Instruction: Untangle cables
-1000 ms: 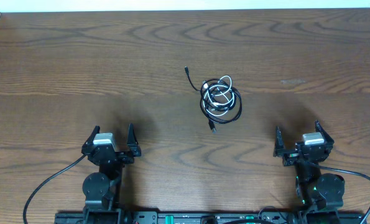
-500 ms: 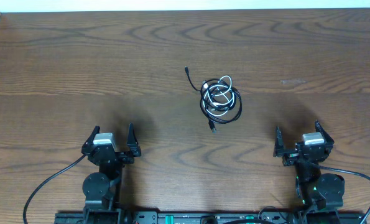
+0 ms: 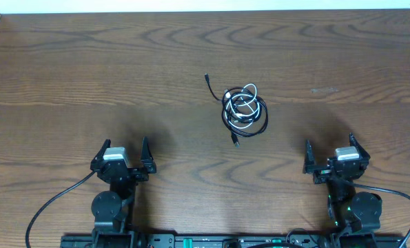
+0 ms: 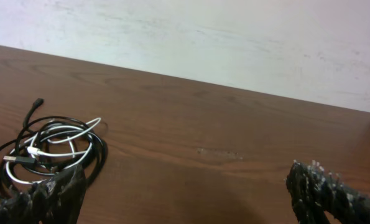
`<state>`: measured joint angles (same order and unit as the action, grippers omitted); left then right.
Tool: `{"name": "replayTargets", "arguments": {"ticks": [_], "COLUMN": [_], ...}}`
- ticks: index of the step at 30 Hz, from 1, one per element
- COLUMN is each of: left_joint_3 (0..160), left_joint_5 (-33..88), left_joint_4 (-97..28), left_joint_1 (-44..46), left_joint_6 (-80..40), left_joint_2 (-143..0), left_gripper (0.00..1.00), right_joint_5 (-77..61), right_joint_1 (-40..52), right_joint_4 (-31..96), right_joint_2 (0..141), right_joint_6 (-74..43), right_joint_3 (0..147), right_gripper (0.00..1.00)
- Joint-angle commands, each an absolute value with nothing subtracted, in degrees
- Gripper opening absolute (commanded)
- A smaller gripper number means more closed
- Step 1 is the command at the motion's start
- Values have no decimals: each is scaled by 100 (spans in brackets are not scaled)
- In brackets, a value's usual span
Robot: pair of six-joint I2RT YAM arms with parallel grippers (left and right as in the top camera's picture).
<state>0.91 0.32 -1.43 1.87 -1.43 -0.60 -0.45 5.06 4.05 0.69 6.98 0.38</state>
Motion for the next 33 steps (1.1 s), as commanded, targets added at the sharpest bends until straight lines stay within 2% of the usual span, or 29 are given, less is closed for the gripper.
{"name": "replayTargets", "arguments": {"ticks": [1, 33], "left_joint_3": [23, 23], "left_joint_5": [-45, -43], "left_joint_4": [-421, -419], "left_joint_1": [152, 152], "left_joint_6": [-67, -67], "left_joint_2": [-40, -40], "left_gripper": [95, 95], "right_joint_5": [-78, 73], "right_joint_1": [519, 519], "right_joint_4": [429, 412], "right_joint_2": [34, 34], "right_joint_6": [777, 843], "right_joint_3": [32, 32], "right_gripper": [99, 99]}}
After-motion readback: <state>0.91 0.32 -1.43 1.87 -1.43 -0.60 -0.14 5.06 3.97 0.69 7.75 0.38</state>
